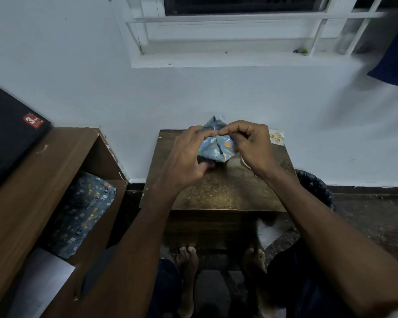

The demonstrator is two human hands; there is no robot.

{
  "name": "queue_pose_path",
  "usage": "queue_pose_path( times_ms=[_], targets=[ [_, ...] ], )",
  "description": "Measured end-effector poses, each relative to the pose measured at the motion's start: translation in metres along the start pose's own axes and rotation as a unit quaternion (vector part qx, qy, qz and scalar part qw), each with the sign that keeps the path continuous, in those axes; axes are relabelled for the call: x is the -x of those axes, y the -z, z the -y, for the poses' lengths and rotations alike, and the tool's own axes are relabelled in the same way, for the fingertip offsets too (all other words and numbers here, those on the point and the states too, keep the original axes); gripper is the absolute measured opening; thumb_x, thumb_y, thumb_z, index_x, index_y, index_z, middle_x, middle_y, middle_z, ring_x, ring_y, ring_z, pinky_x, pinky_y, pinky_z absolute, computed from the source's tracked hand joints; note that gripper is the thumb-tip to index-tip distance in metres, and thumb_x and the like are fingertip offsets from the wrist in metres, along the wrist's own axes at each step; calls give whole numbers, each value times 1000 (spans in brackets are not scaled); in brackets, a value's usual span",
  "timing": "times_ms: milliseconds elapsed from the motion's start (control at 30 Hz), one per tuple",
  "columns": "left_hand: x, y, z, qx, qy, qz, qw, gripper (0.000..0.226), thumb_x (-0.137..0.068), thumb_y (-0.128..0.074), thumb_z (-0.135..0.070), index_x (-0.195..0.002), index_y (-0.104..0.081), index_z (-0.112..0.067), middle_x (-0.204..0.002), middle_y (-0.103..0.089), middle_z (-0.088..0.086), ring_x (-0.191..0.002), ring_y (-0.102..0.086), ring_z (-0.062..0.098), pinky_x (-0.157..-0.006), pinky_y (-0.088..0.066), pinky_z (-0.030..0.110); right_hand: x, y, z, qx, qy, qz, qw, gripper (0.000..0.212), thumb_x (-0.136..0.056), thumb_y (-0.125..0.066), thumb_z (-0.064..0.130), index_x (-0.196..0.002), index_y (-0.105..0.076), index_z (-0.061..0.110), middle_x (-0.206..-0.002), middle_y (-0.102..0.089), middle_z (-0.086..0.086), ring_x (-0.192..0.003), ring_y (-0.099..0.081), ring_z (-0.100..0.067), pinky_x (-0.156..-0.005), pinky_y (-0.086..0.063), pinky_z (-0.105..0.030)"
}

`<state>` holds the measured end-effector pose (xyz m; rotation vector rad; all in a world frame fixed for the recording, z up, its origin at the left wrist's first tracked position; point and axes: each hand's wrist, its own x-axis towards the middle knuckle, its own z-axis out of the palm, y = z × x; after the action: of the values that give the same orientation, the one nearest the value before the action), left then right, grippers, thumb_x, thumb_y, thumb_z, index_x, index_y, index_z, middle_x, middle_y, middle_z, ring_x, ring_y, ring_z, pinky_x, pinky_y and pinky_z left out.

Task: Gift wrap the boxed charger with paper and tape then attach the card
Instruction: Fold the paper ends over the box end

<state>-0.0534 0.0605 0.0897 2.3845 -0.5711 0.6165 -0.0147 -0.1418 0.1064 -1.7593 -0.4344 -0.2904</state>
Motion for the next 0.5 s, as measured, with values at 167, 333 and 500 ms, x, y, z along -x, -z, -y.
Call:
queue_pose_path(
  times_ms=[167, 333, 500],
  targets=[
    [2, 7, 1, 101, 59, -90, 989, 65, -70, -71, 17, -127, -75, -15, -124, -66, 4, -117, -63, 10, -100, -53, 28, 5, 6, -2, -21, 41, 63, 997, 30, -84, -58, -10, -93, -81, 7, -113, -72, -8, -107, -68, -26, -78, -55, -43],
    [7, 6, 2, 163, 82, -121, 976, 54, -75, -90, 5, -123, -80, -16, -123, -68, -1, -120, -66, 11, -101, -54, 26, 13, 7, -9, 59, 111, 131, 983, 35, -74, -77, -10, -102, -77, 11, -132, -60, -8, -126, -61, -23, -93, -58, -47],
    [6, -8, -1, 209, 97, -195, 953, 42, -76, -85, 15, -113, -82, -3, -135, -70, 9, -127, -66, 11, -102, -54, 22, 17, -7, -12, 9, 49, 26, 998, 21, -79, -80, -10, -92, -82, 6, -130, -63, -8, -123, -64, -15, -98, -58, -46]
  ],
)
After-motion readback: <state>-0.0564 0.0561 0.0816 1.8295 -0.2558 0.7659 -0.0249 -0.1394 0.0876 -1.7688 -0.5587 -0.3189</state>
